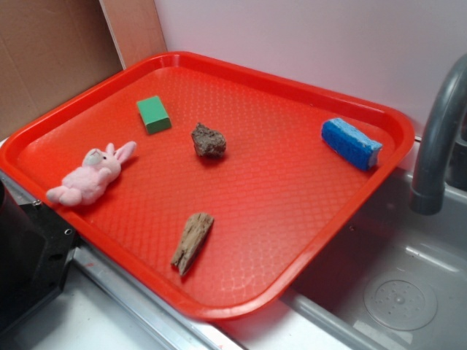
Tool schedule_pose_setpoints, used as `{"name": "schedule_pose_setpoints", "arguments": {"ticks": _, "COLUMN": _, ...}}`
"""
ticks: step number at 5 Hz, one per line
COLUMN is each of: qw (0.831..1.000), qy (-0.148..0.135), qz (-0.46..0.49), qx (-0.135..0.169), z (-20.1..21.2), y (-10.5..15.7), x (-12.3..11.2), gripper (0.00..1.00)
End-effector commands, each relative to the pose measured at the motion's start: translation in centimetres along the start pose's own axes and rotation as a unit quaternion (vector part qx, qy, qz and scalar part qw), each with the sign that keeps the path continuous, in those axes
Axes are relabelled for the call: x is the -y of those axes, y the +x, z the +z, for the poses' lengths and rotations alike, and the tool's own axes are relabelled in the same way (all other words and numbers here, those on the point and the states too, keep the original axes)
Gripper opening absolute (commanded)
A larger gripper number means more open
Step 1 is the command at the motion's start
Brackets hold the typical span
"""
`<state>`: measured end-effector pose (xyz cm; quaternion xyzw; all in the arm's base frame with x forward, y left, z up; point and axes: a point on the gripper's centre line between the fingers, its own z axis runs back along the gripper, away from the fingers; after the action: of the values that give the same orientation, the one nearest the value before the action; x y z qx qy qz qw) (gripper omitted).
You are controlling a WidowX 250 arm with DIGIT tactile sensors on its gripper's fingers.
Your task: Grab the green block.
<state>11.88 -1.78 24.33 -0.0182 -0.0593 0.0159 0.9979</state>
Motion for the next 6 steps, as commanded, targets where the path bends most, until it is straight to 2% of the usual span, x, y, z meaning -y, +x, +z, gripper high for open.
{"name": "schedule_pose_setpoints", "arguments": {"ticks": 1, "qw": 1.000, "qy": 0.000, "qz": 0.000, "qx": 0.000, "z": 0.0, "y": 0.0, "x": 0.0, "gripper": 1.00}}
{"name": "schedule_pose_setpoints", "arguments": {"ticks": 2, "qw": 0.992, "qy": 0.015, "qz": 0.124, "qx": -0.014, "z": -4.7, "y": 1.9, "x": -4.3, "gripper": 1.00}}
{"name": "schedule_pose_setpoints", "arguments": {"ticks": 3, "qw": 0.969, "qy": 0.010, "qz": 0.246, "qx": 0.022, "z": -8.0, "y": 4.4, "x": -7.9, "gripper": 1.00}}
{"name": "schedule_pose_setpoints", "arguments": {"ticks": 4, "qw": 0.929, "qy": 0.001, "qz": 0.363, "qx": 0.077, "z": -10.1, "y": 6.8, "x": -9.7, "gripper": 1.00}}
{"name": "schedule_pose_setpoints", "arguments": {"ticks": 5, "qw": 0.921, "qy": 0.001, "qz": 0.382, "qx": 0.077, "z": -13.4, "y": 9.2, "x": -10.9, "gripper": 1.00}}
{"name": "schedule_pose_setpoints", "arguments": {"ticks": 6, "qw": 0.908, "qy": 0.031, "qz": 0.413, "qx": 0.053, "z": -16.3, "y": 10.1, "x": -11.8, "gripper": 1.00}}
